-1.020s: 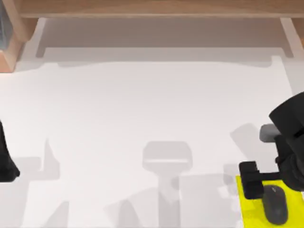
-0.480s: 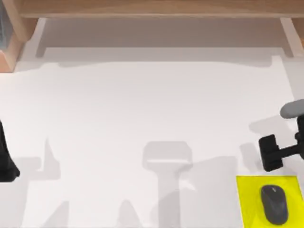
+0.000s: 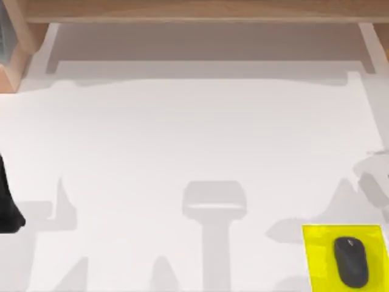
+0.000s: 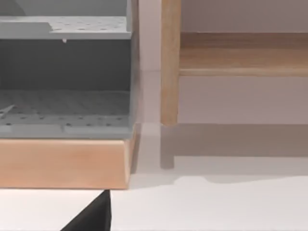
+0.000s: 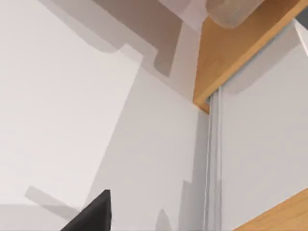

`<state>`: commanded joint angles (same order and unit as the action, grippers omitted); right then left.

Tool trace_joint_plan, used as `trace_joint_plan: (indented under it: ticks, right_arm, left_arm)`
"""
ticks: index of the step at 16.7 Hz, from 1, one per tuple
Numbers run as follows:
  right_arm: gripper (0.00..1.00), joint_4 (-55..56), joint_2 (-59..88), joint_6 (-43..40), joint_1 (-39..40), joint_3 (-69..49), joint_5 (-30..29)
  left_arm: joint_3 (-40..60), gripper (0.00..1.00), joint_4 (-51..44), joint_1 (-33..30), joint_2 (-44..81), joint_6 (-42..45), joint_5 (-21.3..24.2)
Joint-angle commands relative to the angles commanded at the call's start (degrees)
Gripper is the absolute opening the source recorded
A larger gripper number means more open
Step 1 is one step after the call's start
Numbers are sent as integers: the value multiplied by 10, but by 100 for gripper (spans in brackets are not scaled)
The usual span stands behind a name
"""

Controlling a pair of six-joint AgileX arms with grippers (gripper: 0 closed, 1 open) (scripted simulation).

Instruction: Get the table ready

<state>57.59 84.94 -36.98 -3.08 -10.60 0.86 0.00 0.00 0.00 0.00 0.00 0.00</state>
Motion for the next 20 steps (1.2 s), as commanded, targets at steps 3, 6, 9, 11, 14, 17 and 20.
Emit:
trace_joint_plan:
  ticks: [3, 6, 9, 11, 14, 17, 20]
  right_arm:
    - [100, 137, 44, -127, -66, 25, 16]
    - [100, 243, 93, -240, -125, 38, 33]
    - [100, 316, 144, -332, -176, 38, 51]
    - [100, 349, 178, -383, -205, 30, 63]
    - [100, 378, 225, -445, -238, 4, 79]
    - [100, 392, 267, -491, -261, -32, 93]
    - [100, 393, 291, -516, -272, -63, 103]
  left_arm:
    - [0, 100, 0, 0, 0, 0, 0]
    - [0, 100, 0, 0, 0, 0, 0]
    - [0, 100, 0, 0, 0, 0, 0]
    - [0, 100, 0, 0, 0, 0, 0]
    - [0, 100, 0, 0, 0, 0, 0]
    - [0, 100, 0, 0, 0, 0, 0]
    - [0, 100, 0, 0, 0, 0, 0]
